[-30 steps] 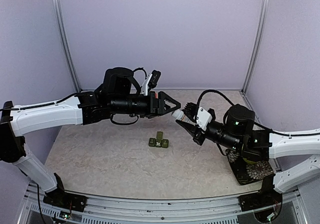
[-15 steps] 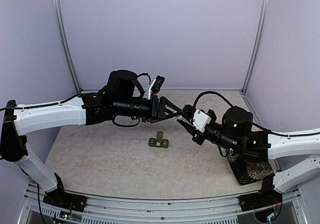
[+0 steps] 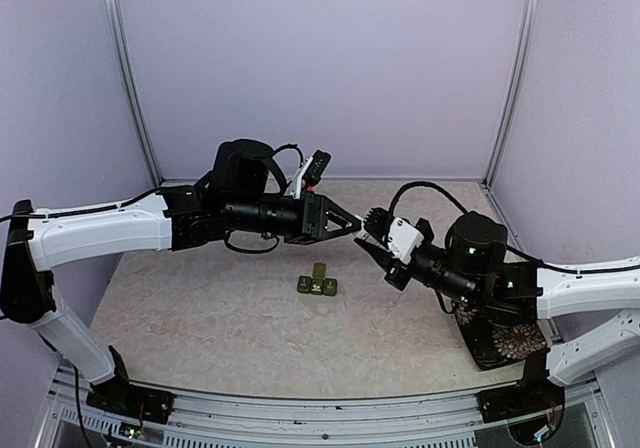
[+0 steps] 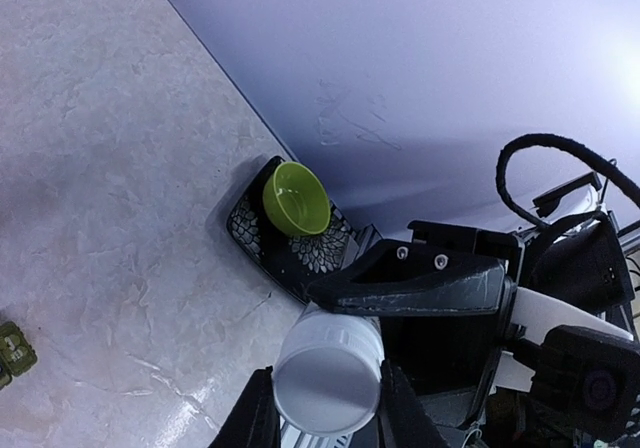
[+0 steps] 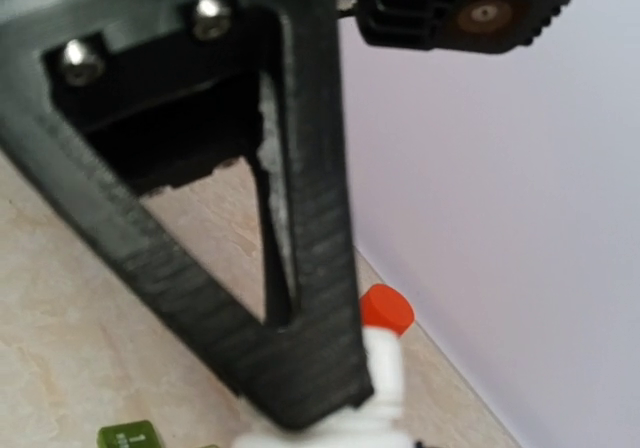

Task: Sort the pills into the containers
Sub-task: Screw the lid of the pill bottle onto the pill bottle, then pass from the right arm to the left

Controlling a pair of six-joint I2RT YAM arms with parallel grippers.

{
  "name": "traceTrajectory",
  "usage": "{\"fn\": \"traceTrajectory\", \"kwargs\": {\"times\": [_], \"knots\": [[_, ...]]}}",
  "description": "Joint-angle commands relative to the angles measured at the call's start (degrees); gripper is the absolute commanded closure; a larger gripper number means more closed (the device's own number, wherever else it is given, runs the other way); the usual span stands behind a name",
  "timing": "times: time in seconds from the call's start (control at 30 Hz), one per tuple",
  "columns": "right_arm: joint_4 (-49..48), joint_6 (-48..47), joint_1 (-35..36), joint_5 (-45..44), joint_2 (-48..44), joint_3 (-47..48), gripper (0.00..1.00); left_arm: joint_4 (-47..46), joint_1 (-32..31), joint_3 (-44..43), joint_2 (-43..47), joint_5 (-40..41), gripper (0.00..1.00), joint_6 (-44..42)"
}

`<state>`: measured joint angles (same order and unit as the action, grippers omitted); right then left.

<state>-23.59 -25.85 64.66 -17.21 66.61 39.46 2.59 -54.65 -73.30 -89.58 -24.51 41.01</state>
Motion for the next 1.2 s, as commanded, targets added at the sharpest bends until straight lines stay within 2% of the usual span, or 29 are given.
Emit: {"fn": "traceTrajectory", "kwargs": {"times": [0.0,0.37,0.57,0.6,0.67,0.9,0.97,1.17], "knots": [[-1.18,5.09,0.56,5.67,-2.10,-0.19,1.00,-6.21,-0.09,1.70,0.22,-3.78,0.84,-5.37],[5.48,23.20,-0.73,18.50,-6.72,1.46,1.00,-13.03,-0.10,7.15,4.87,-12.27,0.86,-19.60],[7.37,28.34,-1.28,23.70,-8.31,1.91,1.00,-13.31,-0.55,7.35,5.52,-15.04,0.88,-24.29],[7.53,28.46,-1.29,23.85,-8.38,1.86,1.00,-13.22,-0.54,7.33,5.55,-14.63,0.84,-24.26],[7.74,28.06,-1.27,23.33,-8.47,1.72,1.00,-13.07,-0.31,7.29,5.38,-13.80,0.71,-23.25],[8.75,24.37,-1.29,20.29,-7.07,1.75,1.00,-12.58,0.07,6.85,4.85,-10.94,0.47,-17.50],[9.06,23.50,-1.29,19.56,-6.49,1.83,1.00,-12.32,0.14,6.71,4.87,-10.51,0.44,-16.34],[8.43,22.21,-1.29,17.11,-6.38,1.41,1.00,-8.70,-0.55,4.43,3.63,-10.81,0.48,-16.54]]}}
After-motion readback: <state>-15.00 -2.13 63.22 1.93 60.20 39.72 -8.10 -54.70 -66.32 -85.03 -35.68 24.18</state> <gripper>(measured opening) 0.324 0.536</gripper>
